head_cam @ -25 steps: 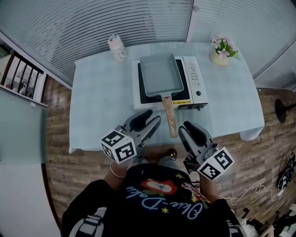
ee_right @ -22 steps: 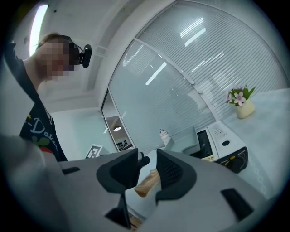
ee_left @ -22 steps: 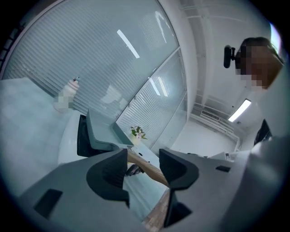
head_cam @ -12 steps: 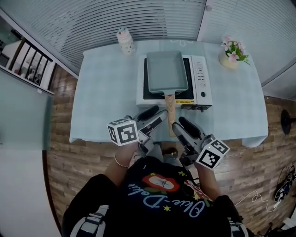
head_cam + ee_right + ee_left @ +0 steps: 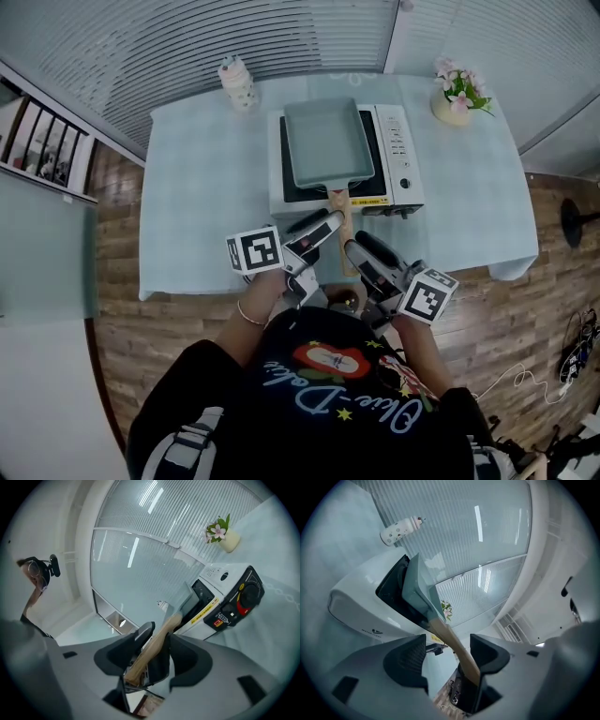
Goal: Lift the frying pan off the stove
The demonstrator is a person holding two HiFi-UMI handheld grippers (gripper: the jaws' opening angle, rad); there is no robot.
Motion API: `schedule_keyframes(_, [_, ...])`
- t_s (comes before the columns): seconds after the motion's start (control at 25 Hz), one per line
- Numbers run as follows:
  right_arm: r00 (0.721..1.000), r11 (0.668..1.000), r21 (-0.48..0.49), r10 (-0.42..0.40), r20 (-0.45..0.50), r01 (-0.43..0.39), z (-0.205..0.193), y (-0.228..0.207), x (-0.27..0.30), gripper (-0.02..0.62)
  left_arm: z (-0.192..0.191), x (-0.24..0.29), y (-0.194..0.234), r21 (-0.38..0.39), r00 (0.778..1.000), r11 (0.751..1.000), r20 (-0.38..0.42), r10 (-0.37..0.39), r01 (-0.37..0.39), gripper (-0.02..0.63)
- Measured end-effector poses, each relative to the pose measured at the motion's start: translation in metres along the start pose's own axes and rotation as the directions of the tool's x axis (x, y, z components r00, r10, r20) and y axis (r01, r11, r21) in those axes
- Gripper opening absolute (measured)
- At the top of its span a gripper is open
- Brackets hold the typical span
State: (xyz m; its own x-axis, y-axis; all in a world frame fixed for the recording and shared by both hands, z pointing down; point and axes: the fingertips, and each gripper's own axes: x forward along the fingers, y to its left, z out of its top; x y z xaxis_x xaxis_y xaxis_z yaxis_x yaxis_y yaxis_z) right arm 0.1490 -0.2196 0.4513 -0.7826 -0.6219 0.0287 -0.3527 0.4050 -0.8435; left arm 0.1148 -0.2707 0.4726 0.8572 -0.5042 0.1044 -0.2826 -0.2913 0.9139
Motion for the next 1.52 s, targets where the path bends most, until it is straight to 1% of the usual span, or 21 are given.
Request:
schedule_keyframes(0.28, [0.999,1.000,0.021,-0.003,-0.043,0.004,-0.010,-0.005,0.006,0.222,-0.004,0.013,0.004,-0.114,0.998,0.992,-0.008,-0.059,0.057,0.279])
schedule_keyframes(0.4, [0.999,0.999,0.051,0.005,-0.050,-0.003,-0.012,-0.006,0.007,0.222,-0.007,0.022,0.002,-0.152,0.996,0.984,-0.021,-0.092,0.088,0.281])
schedule_keyframes(0.6, [0.999,0.990,0.139,0.039,-0.036,-0.033,-0.013,-0.003,0.009,0.207,-0.010,0.033,-0.003,-0.197,0.990,0.972,-0.033,-0.136,0.127,0.281])
schedule_keyframes(0.76, [0.996,0.987,0.144,0.078,-0.053,-0.070,-0.015,0.003,0.013,0.193,-0.011,0.037,-0.004,-0.207,0.988,0.969,-0.037,-0.148,0.137,0.279])
schedule_keyframes(0.84, [0.994,0.984,0.159,0.092,-0.056,-0.082,-0.017,0.004,0.016,0.173,-0.010,0.037,-0.006,-0.225,0.987,0.963,-0.029,-0.158,0.148,0.240])
schedule_keyframes(0.92, [0.994,0.979,0.186,0.092,-0.054,-0.081,-0.020,0.004,0.016,0.171,-0.009,0.037,-0.011,-0.260,0.984,0.951,-0.018,-0.176,0.166,0.186])
schedule_keyframes(1.12, [0.993,0.973,0.208,0.110,-0.037,-0.100,-0.020,0.005,0.019,0.160,-0.010,0.035,-0.008,-0.280,0.988,0.951,-0.033,-0.148,0.133,0.151])
schedule_keyframes(1.32, [0.992,0.967,0.230,0.121,-0.039,-0.109,-0.023,0.008,0.020,0.158,-0.013,0.032,-0.005,-0.329,0.991,0.940,-0.061,-0.123,0.096,0.128])
schedule_keyframes(1.52, [0.991,0.960,0.253,0.132,-0.031,-0.120,-0.024,0.009,0.021,0.156,-0.013,0.032,-0.007,-0.322,0.992,0.943,-0.070,-0.109,0.081,0.123])
